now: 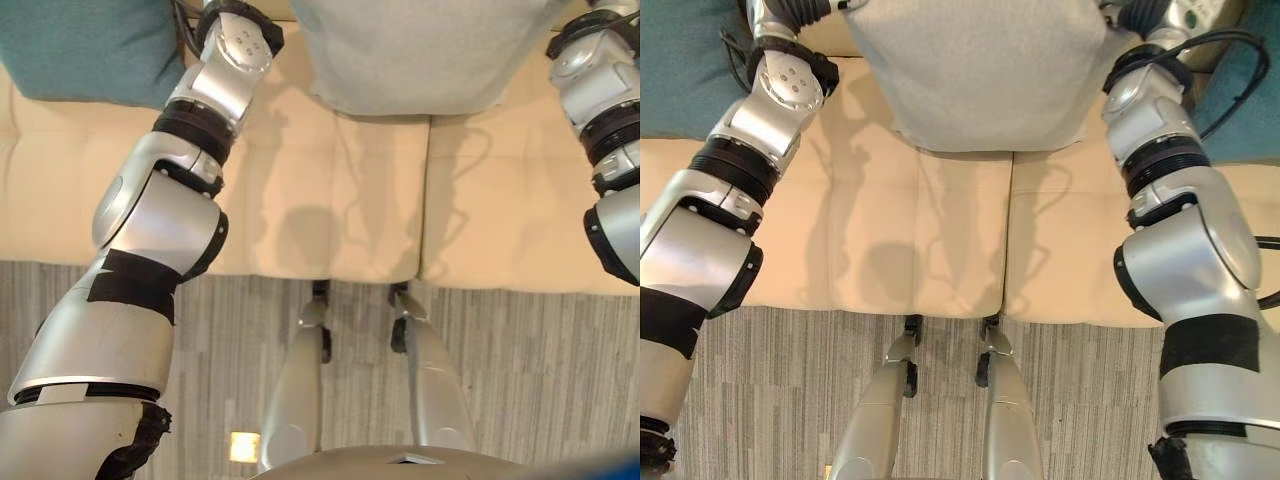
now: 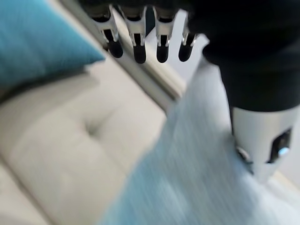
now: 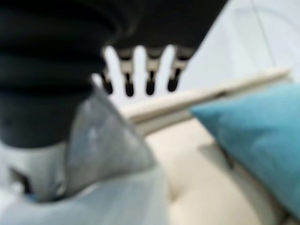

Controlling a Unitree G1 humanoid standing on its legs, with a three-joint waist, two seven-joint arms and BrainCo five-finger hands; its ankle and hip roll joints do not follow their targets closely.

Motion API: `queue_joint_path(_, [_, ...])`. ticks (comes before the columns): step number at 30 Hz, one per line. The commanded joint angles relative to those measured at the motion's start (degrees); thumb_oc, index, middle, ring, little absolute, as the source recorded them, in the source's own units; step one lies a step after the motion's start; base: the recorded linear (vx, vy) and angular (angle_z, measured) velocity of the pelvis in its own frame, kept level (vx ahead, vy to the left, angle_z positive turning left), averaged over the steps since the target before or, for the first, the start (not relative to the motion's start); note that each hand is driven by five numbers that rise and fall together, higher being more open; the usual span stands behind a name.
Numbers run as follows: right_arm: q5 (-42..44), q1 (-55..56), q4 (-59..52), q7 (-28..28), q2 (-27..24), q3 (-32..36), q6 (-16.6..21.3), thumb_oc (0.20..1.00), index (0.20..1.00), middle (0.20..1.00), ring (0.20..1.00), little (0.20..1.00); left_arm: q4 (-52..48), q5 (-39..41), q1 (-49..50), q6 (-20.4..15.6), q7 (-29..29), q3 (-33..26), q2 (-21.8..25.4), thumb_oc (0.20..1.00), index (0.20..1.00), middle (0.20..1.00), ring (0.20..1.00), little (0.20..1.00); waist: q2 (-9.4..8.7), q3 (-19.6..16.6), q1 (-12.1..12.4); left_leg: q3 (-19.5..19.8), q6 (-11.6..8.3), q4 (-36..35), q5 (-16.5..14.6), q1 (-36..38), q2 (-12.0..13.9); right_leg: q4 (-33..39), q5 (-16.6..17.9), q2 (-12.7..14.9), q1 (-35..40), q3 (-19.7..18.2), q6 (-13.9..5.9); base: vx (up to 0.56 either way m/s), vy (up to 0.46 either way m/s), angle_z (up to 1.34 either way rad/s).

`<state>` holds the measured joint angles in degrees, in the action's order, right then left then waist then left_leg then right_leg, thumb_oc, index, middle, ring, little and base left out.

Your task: Pick up all the scattered cushions and arrange them neatly on the sofa.

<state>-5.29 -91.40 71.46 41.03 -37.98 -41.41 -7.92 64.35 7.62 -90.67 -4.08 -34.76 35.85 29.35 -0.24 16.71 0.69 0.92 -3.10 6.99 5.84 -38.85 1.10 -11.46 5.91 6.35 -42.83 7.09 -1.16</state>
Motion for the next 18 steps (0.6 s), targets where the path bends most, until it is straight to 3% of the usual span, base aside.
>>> queue_joint_path(1, [-0.53, -4.04, 5.10, 2.55, -2.90, -3.67, -0.19, 1.000, 1.000, 1.000, 1.000, 1.000, 3.84, -1.73, -4.82, -0.53, -3.36, 0.56, 5.19, 1.000, 1.000, 1.000, 1.000, 1.000, -2.61, -2.09, 0.39, -0.50, -0.06, 5.50, -8.28, 0.96, -2.13, 4.93, -0.54, 2.16, 6.37, -1.27, -6.95, 0.00, 0.000, 0.00])
queue_joint_path(12, [5.06, -3.42, 5.93, 0.80, -12.93, -4.08, 1.30, 1.000, 1.000, 1.000, 1.000, 1.000, 3.99, 1.40, -2.98, -1.91, -0.88, 0.58, 13.84, 1.000, 1.000, 1.000, 1.000, 1.000, -3.02, -3.37, 0.24, -0.73, -0.26, 5.58, -8.81, 2.79, -2.32, 5.49, -0.47, 2.34, 8.42, -1.46, -6.98, 0.00, 0.000, 0.00])
queue_joint_path(14, [8.51, 5.65, 0.56, -3.99, -17.65, 0.74, 4.18, 1.000, 1.000, 1.000, 1.000, 1.000, -3.10, 2.14, 6.90, -3.93, 2.59, -3.51, 18.93, 1.000, 1.000, 1.000, 1.000, 1.000, -3.13, -3.63, 0.16, -1.03, -0.43, 4.68, -9.02, 5.90, -1.82, 6.17, -0.73, 2.21, 11.38, -1.33, -6.85, 0.05, -0.006, -0.03])
queue_joint_path(18, [9.12, 20.03, -6.51, -9.46, -21.75, 8.09, 5.09, 1.000, 1.000, 1.000, 1.000, 1.000, -13.75, 1.81, 20.86, -5.75, 6.51, -8.58, 23.50, 1.000, 1.000, 1.000, 1.000, 1.000, -3.20, -4.19, -0.05, -1.34, -0.49, 1.63, -8.81, 11.21, -1.52, 7.65, -1.08, 2.26, 15.99, -0.70, -6.76, 0.08, -0.024, 0.00])
